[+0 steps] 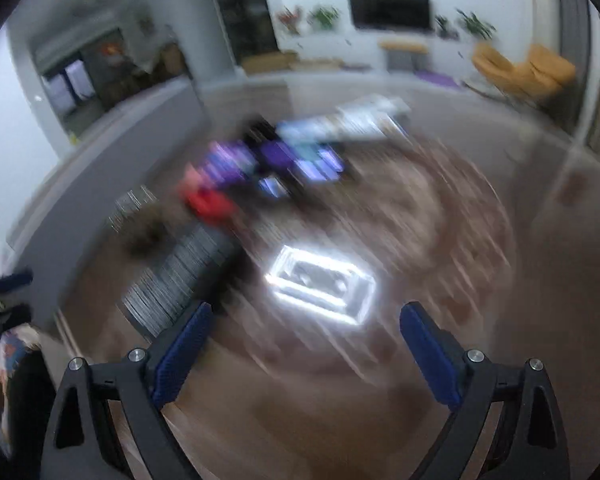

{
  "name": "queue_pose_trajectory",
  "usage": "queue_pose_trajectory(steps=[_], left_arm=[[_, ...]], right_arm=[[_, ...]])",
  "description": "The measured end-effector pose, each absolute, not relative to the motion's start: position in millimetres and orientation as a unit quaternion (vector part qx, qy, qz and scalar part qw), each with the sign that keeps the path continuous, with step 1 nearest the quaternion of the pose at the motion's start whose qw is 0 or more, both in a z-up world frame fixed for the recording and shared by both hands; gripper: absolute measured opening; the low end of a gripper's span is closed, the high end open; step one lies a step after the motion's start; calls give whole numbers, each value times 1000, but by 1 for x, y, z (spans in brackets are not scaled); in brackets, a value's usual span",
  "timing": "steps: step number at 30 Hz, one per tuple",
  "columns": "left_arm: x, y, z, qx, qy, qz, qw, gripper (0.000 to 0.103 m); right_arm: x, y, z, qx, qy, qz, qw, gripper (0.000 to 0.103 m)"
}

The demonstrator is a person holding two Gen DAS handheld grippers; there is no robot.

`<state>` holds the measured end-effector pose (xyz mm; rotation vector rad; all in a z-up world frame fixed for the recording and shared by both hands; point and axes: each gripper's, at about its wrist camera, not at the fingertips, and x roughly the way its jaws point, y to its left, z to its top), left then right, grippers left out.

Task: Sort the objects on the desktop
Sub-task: 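Return both tools to the table and approach the remaining objects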

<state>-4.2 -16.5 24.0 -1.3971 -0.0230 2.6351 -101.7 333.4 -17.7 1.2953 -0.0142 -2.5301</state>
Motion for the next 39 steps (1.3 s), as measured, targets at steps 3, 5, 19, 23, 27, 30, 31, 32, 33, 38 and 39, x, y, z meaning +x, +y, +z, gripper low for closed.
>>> queue_pose_trajectory(steps=[3, 5, 19, 23, 27, 30, 31, 32, 33, 38, 39], left_arm=[[-23, -10, -13, -487, 9, 871, 61, 90], [-32, -6, -27, -491, 13, 870, 49, 90], [-47, -31, -38, -459, -1, 889, 1, 103], [-41, -34, -37, -456, 2, 890, 7, 103], [-36, -35, -36, -451, 6, 892, 13, 103], [-37, -35, -36, -451, 5, 892, 12, 103], [-37, -35, -36, -451, 5, 893, 11, 103], [-37, -34, -36, -451, 5, 893, 11, 103], [-38, -34, -36, -451, 5, 893, 10, 103], [-39, -34, -37, -450, 5, 893, 9, 103], [-39, -34, -37, -450, 5, 893, 9, 103]], right_arm=[[-78, 341, -40, 462, 36, -875, 141, 95], [-68, 336, -50, 461, 69, -873, 145, 96], [-69, 243, -45, 435, 102, -864, 233, 99], [-94, 231, -47, 442, 108, -862, 222, 99], [-109, 269, -48, 453, 61, -880, 126, 99], [-105, 297, -52, 469, 29, -877, 102, 99], [-100, 299, -52, 468, 37, -876, 106, 100], [-94, 299, -53, 466, 49, -876, 110, 100], [-86, 296, -55, 462, 65, -876, 119, 100], [-69, 280, -57, 448, 95, -875, 156, 103], [-70, 276, -58, 450, 96, -872, 167, 103]])
